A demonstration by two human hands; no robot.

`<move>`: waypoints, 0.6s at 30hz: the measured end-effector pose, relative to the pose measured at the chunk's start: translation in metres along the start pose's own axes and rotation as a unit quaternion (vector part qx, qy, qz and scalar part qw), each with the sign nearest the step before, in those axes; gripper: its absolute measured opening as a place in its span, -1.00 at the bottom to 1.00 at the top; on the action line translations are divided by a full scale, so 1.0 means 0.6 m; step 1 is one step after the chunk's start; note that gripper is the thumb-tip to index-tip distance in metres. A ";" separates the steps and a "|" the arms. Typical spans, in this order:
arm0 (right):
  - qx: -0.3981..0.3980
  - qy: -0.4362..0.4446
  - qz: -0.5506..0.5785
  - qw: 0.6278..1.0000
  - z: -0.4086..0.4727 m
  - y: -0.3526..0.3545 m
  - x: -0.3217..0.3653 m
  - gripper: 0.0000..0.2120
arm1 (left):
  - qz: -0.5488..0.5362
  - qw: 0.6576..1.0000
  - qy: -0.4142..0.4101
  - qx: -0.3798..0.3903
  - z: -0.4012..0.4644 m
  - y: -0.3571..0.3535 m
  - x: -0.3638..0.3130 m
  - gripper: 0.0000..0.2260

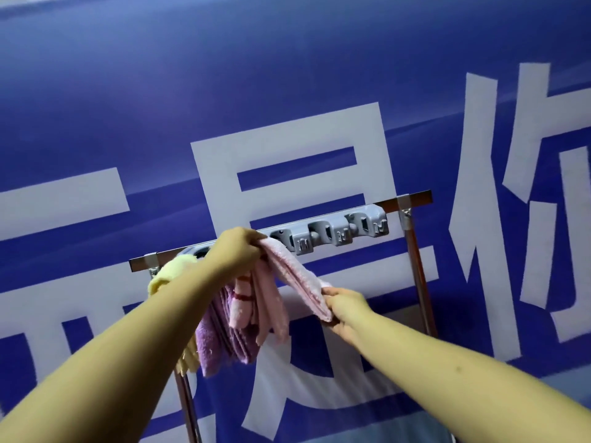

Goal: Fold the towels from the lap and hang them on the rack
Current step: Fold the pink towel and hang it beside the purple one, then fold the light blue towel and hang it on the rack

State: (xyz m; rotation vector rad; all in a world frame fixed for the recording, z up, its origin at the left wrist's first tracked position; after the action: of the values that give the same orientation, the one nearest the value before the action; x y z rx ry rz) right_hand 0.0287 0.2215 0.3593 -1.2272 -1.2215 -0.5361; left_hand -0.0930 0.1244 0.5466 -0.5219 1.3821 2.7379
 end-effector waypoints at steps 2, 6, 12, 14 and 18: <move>0.013 -0.001 -0.010 1.000 0.017 -0.009 -0.010 -0.72 | -0.090 0.995 0.044 -0.022 -0.001 -0.009 0.011 -0.66; 0.044 -0.010 -0.034 0.998 0.040 -0.023 -0.036 -0.67 | -0.242 0.964 0.078 -0.080 -0.025 -0.037 0.039 -0.58; 0.100 -0.008 -0.047 0.994 0.070 -0.034 -0.081 -0.73 | -0.417 0.902 0.063 -0.097 -0.100 -0.116 0.068 -0.59; 0.120 -0.002 -0.086 0.989 0.078 -0.027 -0.102 -0.78 | -0.419 0.904 0.047 -0.075 -0.138 -0.163 0.077 -0.56; 0.130 -0.014 -0.251 0.959 0.103 0.049 -0.193 -0.79 | -0.384 0.916 0.114 0.025 -0.237 -0.319 0.134 -0.40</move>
State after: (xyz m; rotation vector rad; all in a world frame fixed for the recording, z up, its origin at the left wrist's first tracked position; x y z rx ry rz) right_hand -0.0094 0.2544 0.2345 -0.6988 -1.5833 -0.7013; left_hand -0.0950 0.1183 0.2951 -1.1219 0.9689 2.0381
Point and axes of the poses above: each hand's wrist, its own z-axis towards the middle knuckle, its own y-axis out of the back of the hand, x = y × z, the point moved 10 cm from there along z, towards the middle knuckle, and after that the axes turned 5 degrees about -z, right-handed, at the moved point
